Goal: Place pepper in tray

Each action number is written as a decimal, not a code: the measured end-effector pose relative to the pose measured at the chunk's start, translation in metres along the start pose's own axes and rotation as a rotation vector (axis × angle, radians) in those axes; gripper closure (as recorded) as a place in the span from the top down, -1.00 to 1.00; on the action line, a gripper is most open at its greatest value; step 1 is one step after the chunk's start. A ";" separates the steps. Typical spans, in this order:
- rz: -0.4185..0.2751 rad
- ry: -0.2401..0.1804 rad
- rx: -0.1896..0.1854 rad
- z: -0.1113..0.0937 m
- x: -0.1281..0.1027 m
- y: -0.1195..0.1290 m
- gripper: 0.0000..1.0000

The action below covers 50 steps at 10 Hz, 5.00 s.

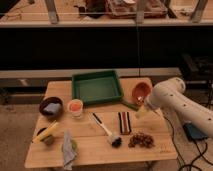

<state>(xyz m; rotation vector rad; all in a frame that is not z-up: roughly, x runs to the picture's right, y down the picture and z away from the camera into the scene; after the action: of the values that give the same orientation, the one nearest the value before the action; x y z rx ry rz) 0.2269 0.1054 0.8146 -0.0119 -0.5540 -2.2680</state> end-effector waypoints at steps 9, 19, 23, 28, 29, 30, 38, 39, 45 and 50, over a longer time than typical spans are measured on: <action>-0.335 0.110 0.108 0.029 0.064 -0.050 0.60; -0.277 0.069 0.111 0.088 0.110 -0.024 0.60; -0.253 0.049 0.133 0.118 0.113 -0.019 0.60; -0.134 0.062 0.138 0.131 0.107 -0.001 -0.19; -0.110 0.062 0.133 0.126 0.101 0.002 -0.38; -0.095 0.063 0.122 0.119 0.097 0.006 -0.47; -0.069 0.060 0.013 0.008 0.082 -0.013 -0.49; -0.063 0.035 0.003 0.003 0.079 -0.010 -0.49; -0.083 -0.070 0.133 0.072 0.059 -0.043 -0.49; -0.083 -0.076 0.198 0.086 0.060 -0.061 -0.49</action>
<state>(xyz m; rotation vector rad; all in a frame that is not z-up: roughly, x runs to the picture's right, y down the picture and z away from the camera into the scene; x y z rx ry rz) 0.1288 0.1339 0.8792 0.0247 -0.8310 -2.2909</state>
